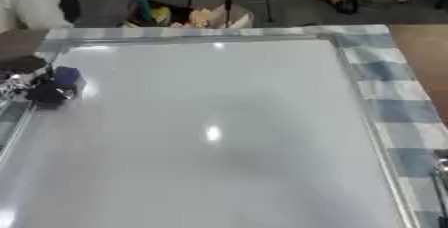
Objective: Wipe the whiteboard clean with a brush.
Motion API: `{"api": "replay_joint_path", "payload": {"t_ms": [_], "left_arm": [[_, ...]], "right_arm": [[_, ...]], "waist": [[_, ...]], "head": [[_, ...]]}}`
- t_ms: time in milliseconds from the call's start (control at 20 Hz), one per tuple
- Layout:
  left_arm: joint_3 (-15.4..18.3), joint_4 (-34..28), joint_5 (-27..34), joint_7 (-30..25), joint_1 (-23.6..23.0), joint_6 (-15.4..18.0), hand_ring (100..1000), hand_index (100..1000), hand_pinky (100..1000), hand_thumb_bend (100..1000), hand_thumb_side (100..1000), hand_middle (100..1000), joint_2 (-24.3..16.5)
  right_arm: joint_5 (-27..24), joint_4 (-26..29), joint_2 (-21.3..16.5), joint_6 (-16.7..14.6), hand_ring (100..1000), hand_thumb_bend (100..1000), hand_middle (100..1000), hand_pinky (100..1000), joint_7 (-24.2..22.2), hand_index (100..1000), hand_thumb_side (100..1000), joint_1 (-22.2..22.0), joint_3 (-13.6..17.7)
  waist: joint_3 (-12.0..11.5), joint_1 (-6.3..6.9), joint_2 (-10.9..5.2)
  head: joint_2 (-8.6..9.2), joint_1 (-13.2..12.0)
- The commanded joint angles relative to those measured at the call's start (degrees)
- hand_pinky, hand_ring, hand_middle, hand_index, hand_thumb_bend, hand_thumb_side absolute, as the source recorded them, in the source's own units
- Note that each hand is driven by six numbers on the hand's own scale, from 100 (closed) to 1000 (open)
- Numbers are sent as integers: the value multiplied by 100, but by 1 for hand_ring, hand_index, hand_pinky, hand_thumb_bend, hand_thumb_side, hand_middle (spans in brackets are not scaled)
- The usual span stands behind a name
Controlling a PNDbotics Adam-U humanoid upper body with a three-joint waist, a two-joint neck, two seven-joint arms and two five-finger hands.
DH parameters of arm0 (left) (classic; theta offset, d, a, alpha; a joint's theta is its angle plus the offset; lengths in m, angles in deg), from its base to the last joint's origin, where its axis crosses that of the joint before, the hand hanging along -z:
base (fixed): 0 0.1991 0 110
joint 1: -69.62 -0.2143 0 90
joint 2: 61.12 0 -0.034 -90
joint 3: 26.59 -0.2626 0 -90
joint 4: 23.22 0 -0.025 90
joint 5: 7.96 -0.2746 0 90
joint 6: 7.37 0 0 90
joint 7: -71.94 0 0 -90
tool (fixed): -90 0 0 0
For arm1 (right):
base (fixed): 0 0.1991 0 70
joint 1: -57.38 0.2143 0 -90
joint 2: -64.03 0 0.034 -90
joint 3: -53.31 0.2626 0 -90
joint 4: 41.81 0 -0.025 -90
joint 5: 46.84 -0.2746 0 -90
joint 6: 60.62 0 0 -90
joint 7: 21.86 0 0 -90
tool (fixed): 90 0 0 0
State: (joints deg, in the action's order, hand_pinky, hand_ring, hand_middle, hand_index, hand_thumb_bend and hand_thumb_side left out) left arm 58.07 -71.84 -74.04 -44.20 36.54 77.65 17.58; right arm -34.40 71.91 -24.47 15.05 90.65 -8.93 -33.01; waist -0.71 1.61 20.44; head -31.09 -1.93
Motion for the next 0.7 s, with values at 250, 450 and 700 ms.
{"api": "replay_joint_path", "payload": {"t_ms": [250, 450, 700], "left_arm": [[-77, 58, 95, -163, 30, 156, 391, 628, 287, 100, 632, 380, -29], [-167, 19, 132, -264, 118, 230, 388, 625, 282, 100, 641, 376, 91], [-261, 32, 93, -377, 220, 329, 387, 625, 283, 100, 648, 374, 261]], "right_arm": [[12, 86, -86, 15, 858, 100, 680, 777, 12, 795, 877, 48, 29], [9, 86, -83, 17, 858, 100, 680, 776, 3, 795, 877, 49, 20], [2, 86, -80, 17, 858, 100, 680, 776, -4, 795, 877, 51, 12]], "waist": [[0, -26, -102], [2, -23, -117], [2, -25, -135]], "head": [[46, -18], [36, -38], [24, -63]]}}
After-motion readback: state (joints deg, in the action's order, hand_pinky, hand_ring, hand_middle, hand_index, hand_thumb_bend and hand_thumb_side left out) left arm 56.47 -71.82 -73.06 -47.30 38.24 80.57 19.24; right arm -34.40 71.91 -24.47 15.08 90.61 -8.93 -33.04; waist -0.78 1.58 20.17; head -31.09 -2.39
